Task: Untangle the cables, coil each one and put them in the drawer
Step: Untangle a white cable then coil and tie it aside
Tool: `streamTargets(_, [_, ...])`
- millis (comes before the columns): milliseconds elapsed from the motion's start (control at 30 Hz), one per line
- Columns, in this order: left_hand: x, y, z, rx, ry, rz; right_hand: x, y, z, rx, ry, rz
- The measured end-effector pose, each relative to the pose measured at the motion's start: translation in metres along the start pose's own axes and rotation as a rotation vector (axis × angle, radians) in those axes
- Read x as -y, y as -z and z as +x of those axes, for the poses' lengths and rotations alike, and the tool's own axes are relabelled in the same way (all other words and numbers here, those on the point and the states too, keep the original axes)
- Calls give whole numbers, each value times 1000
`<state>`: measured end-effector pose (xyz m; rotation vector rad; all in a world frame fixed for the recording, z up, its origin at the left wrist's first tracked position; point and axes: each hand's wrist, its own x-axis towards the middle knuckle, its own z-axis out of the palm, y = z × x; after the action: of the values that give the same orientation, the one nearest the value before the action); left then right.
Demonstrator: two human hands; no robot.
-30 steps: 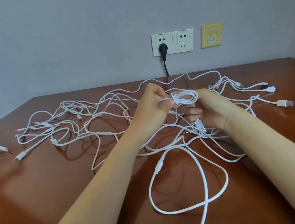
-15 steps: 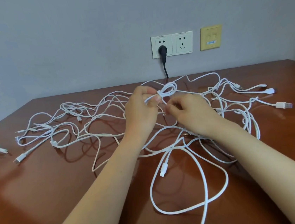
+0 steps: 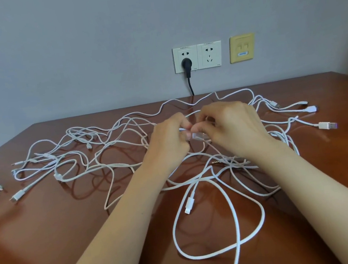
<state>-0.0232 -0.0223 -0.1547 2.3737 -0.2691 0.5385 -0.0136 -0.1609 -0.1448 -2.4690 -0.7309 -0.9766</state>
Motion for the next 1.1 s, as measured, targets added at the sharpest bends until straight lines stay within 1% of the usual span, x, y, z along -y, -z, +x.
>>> streamTargets(100, [-1, -2, -2, 96, -13, -25, -9, 4, 1, 54, -228, 157])
streamTargets(233, [-2, -4, -3, 143, -17, -80, -22, 1, 3, 47, -410, 356])
streamTargets(333, [-2, -3, -3, 146, -15, -160, -27, 1, 6, 94, -498, 520])
streamTargets(467, [-4, -5, -4, 133, -9, -349, -27, 5, 6, 226, -600, 789])
streamTargets(533, [-4, -6, -1, 117, -19, -459, -27, 3, 5, 255, -635, 848])
streamTargets(633, [-5, -6, 2, 39, 2, -554, -27, -3, 4, 221, -675, 873])
streamTargets(767, [-5, -5, 4, -118, 101, -623, -20, -6, 4, 177, -644, 883])
streamTargets(833, [-4, -5, 5, -167, 158, -642, -18, -10, 4, 159, -583, 792])
streamTargets(933, [-2, -5, 5, -224, 236, -647, -12, -17, 1, 132, -439, 579])
streamTargets(967, [-1, -5, 4, -243, 254, -623, -10, -18, 1, 131, -392, 499])
streamTargets(1033, [1, -6, 3, -263, 262, -494, -4, -18, -2, 134, -294, 348])
streamTargets(1100, [2, -6, 2, -255, 221, -350, 1, -18, -3, 123, -186, 245])
